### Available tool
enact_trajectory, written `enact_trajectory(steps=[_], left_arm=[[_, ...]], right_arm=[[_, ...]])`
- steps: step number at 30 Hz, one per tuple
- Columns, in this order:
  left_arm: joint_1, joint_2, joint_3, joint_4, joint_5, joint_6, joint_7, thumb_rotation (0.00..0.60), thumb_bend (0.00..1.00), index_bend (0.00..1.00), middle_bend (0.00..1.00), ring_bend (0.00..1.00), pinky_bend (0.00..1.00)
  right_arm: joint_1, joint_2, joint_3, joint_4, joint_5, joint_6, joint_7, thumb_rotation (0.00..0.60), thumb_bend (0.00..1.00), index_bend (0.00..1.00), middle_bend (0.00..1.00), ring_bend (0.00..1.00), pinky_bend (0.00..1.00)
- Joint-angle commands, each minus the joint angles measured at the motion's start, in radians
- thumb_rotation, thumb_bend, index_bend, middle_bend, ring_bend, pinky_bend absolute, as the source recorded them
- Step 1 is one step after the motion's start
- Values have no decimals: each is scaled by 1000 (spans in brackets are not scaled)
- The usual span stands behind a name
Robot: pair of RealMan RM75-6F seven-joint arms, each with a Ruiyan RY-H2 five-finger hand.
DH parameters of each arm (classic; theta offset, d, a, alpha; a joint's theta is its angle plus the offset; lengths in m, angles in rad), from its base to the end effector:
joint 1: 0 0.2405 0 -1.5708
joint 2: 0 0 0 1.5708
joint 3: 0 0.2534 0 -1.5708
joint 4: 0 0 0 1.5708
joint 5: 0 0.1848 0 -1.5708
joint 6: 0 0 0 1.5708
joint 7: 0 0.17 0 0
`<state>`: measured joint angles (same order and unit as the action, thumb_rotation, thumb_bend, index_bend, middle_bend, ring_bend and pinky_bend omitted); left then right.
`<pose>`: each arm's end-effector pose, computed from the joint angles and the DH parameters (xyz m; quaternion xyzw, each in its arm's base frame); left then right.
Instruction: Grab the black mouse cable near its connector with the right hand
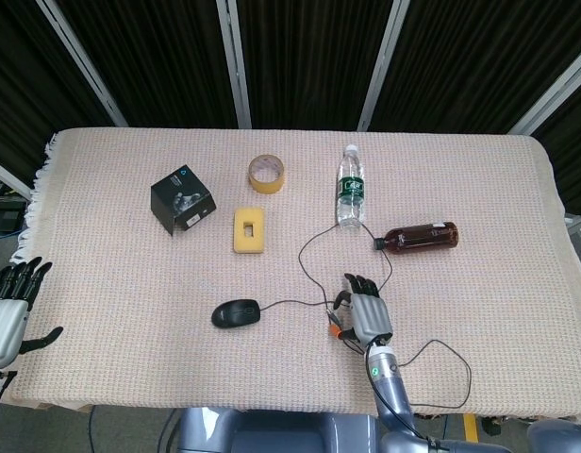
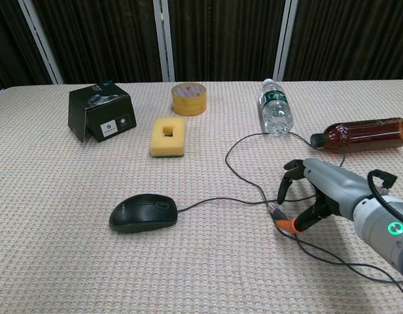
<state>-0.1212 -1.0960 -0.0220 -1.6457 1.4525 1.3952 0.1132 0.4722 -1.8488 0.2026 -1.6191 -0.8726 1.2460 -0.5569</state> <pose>-0.3023 0.2090 0.1698 -0.6299 -0.3891 -0.3268 0.5873 -0.1661 -0.2757 -0.0600 0.5923 -0.5694 0.3465 0.4526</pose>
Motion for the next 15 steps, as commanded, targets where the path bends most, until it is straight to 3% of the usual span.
enact_trajectory(steps=[1, 15], left_arm=[[0, 1, 1, -1, 0, -1, -1, 600, 164, 1, 0, 0, 0], [-1, 6, 1, -9, -1, -3, -11, 600, 165, 13, 0, 0, 0]], right_arm=[[5, -10, 2, 15, 3, -4, 2, 600, 212, 489, 62, 0, 0], [10, -28, 16, 54, 37, -7, -1, 600, 248, 512, 79, 0, 0]])
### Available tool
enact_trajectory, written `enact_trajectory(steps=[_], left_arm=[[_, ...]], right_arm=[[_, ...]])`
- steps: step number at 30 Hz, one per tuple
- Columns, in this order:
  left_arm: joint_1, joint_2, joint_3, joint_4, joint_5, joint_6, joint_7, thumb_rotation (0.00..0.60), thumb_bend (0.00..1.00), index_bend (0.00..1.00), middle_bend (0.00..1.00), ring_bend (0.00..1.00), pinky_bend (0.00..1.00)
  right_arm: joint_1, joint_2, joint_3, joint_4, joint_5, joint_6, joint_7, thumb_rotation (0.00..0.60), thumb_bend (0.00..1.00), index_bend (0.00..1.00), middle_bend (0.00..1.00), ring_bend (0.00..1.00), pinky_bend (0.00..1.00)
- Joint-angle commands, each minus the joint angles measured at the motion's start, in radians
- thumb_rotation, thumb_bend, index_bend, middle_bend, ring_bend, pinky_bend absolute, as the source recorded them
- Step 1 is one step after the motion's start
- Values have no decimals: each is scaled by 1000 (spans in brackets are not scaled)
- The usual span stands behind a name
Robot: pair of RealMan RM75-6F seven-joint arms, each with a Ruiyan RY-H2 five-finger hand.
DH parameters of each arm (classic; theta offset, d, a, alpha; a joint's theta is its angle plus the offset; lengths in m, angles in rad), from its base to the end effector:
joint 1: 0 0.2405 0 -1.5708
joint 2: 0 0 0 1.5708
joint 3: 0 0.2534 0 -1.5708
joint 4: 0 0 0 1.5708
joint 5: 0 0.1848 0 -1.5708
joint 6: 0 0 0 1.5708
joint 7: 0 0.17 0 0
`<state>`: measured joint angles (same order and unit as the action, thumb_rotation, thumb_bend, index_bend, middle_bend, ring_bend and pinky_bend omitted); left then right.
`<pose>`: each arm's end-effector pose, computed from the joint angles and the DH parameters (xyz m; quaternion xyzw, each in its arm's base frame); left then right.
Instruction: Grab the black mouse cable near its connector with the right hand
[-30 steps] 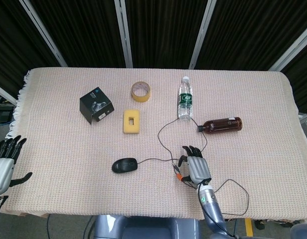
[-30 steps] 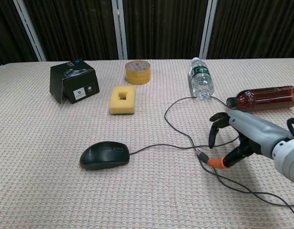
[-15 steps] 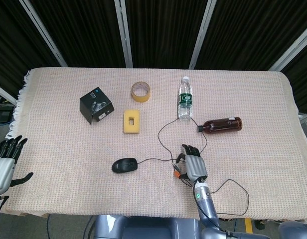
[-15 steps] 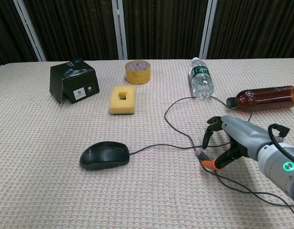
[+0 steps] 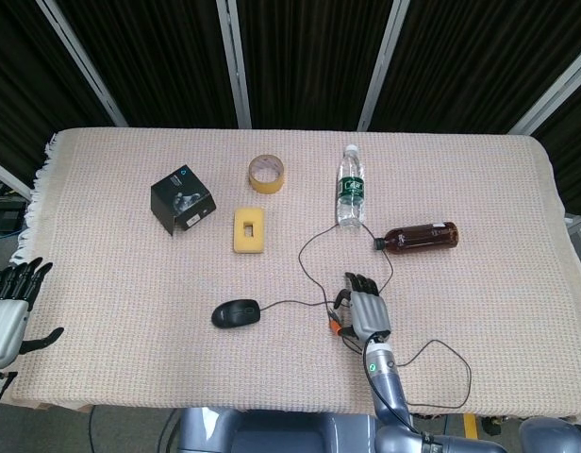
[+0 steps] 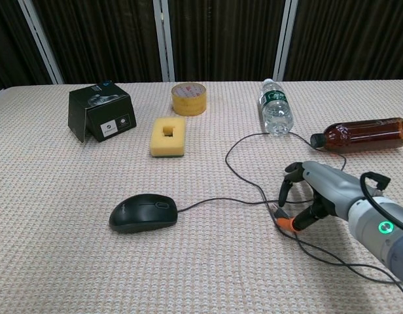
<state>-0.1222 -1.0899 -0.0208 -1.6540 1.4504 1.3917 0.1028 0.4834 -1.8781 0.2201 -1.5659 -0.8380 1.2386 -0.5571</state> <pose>-0.3017 0.2089 0.1703 -0.6281 -0.3945 -0.3290 0.5844 -0.1714 -0.2807 -0.0671 0.5837 -0.5764 0.3365 0.4624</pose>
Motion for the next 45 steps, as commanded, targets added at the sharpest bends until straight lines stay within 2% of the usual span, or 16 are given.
enact_trajectory(steps=[1, 10, 16, 24, 29, 31, 37, 45], left_arm=[[0, 0, 0, 0, 1, 1, -1, 600, 164, 14, 0, 0, 0], [-2, 4, -1, -9, -12, -11, -4, 600, 166, 16, 0, 0, 0], [-2, 6, 2, -11, -12, -13, -9, 600, 167, 20, 0, 0, 0], [-2, 7, -1, -9, -20, -15, -21, 600, 168, 22, 0, 0, 0], [0, 8, -1, -10, -20, -11, -19, 600, 167, 23, 0, 0, 0], [2, 7, -2, -9, -22, -8, -21, 600, 166, 24, 0, 0, 0], [7, 7, -3, -10, -24, 1, -22, 600, 167, 25, 0, 0, 0], [15, 10, -1, -9, -21, 12, -29, 600, 166, 25, 0, 0, 0]], right_arm=[[-3, 3, -4, 0, 4, 0, -1, 600, 257, 519, 83, 0, 0], [-16, 11, -17, -10, 9, 1, 9, 600, 373, 598, 137, 0, 0], [-24, 21, -24, -39, -15, 3, 34, 600, 394, 605, 140, 0, 0], [-25, 77, 24, -145, -108, 33, 105, 600, 400, 602, 147, 0, 0], [-45, 120, 61, -203, -156, 57, 193, 600, 400, 601, 152, 0, 0], [-66, 145, 66, -231, -174, 68, 246, 600, 400, 602, 153, 0, 0], [-145, 221, 38, -267, -285, 83, 491, 600, 400, 612, 161, 0, 0], [-241, 223, -18, -218, -434, 170, 774, 600, 401, 630, 178, 0, 0]])
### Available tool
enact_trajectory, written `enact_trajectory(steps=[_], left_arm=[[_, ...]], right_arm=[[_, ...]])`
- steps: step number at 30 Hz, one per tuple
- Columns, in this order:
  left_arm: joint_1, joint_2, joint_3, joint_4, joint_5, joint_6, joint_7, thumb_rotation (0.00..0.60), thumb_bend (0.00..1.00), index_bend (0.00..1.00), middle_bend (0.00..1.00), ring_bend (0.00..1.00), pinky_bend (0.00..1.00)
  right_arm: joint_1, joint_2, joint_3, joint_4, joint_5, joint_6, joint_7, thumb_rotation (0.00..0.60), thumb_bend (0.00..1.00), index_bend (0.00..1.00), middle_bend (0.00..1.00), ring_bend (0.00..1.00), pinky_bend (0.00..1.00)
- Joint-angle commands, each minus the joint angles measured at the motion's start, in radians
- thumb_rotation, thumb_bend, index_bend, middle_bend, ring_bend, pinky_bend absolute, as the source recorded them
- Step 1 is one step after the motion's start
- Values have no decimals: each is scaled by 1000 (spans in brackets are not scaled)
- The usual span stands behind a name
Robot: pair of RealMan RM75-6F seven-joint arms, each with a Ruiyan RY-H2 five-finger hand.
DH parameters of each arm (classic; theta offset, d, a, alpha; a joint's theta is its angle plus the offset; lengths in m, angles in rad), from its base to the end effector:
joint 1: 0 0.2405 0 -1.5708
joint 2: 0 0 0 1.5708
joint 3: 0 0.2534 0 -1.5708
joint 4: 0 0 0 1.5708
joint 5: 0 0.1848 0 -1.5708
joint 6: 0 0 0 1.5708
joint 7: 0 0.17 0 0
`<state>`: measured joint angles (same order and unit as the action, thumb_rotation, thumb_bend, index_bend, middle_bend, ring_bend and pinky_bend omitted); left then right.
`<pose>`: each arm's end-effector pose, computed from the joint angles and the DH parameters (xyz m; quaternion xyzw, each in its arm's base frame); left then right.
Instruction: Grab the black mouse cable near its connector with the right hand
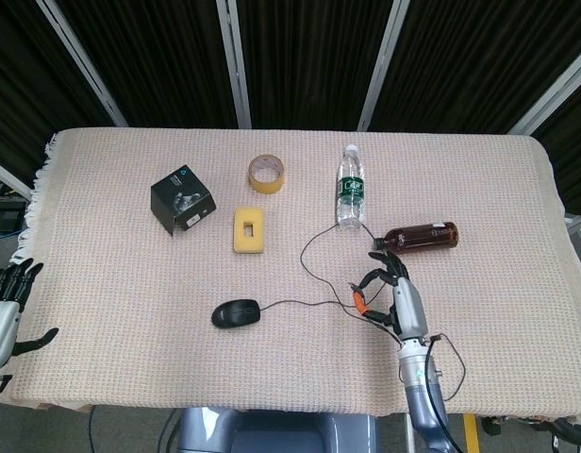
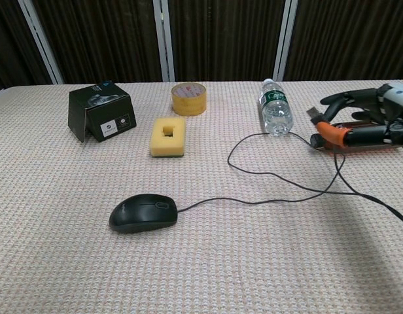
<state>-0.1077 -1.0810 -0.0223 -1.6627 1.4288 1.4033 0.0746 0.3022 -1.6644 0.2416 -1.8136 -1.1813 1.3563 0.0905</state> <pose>-0.3061 0.2048 0.1757 -0.6105 -0.4093 -0.3332 0.5906 -0.1712 -0.2672 0.0306 0.3790 -0.6373 0.5750 0.3459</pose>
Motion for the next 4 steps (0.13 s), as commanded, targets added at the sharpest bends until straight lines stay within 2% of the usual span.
enact_trajectory(steps=[1, 4], left_arm=[[-1, 1, -1, -5, 2, 0, 0, 600, 167, 25, 0, 0, 0], [0, 2, -1, -10, 4, 5, 6, 600, 168, 25, 0, 0, 0]], right_arm=[[-66, 7, -49, 43, -107, 59, 144, 600, 401, 630, 180, 0, 0], [-78, -2, -67, 63, -132, 69, 169, 600, 401, 630, 180, 0, 0]])
